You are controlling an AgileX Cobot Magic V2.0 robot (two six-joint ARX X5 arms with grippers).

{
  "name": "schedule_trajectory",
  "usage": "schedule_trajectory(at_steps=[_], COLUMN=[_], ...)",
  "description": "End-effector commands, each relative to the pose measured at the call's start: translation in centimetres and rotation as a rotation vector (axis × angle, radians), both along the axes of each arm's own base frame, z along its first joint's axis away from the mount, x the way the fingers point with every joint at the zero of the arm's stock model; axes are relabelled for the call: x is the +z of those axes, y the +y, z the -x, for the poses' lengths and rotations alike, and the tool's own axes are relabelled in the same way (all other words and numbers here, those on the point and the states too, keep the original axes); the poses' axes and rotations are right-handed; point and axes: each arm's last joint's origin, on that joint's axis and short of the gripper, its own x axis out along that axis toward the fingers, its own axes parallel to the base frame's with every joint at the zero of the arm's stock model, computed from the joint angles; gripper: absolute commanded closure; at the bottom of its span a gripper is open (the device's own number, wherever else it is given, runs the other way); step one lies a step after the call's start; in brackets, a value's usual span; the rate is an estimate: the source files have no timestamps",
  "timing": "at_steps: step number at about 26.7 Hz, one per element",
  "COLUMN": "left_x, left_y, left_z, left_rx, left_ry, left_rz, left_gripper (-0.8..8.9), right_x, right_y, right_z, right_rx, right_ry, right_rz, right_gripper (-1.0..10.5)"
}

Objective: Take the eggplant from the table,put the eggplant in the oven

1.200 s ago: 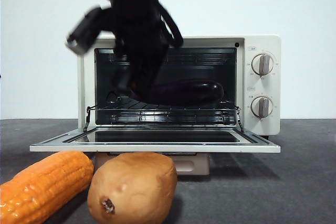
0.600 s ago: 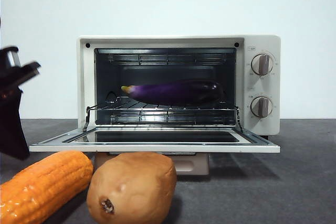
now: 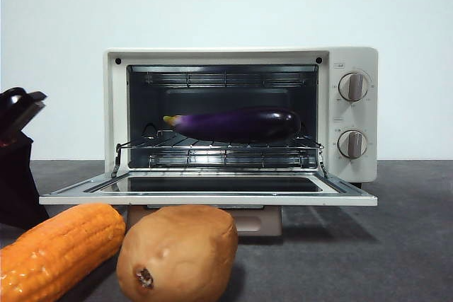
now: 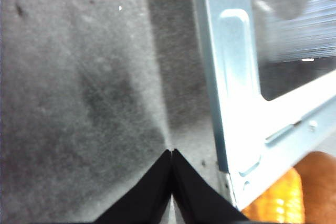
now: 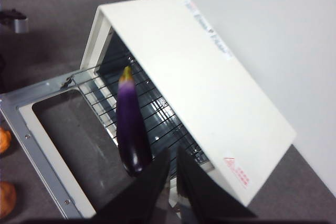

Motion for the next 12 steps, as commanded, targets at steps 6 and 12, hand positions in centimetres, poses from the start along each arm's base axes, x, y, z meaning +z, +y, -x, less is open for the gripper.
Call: schedule_trajectory(at_steps=[6, 12], left_x=[-1.5, -2.6], left_y=[1.5, 1.5], left_z=[-0.8, -1.0], left_rx=[-0.051, -0.054], left_ry=[0.005, 0.040], left_rz=[0.213, 0.234], left_gripper=[8.10, 8.10], right_x=[1.8, 2.3], right_y=[-2.2, -3.5], right_z=[1.5, 2.3], right_rx=[-0.002, -0.007], right_ry=[-0.039, -0.050], right_rz=[-0.097, -0.138], right_gripper=[9.4, 9.4])
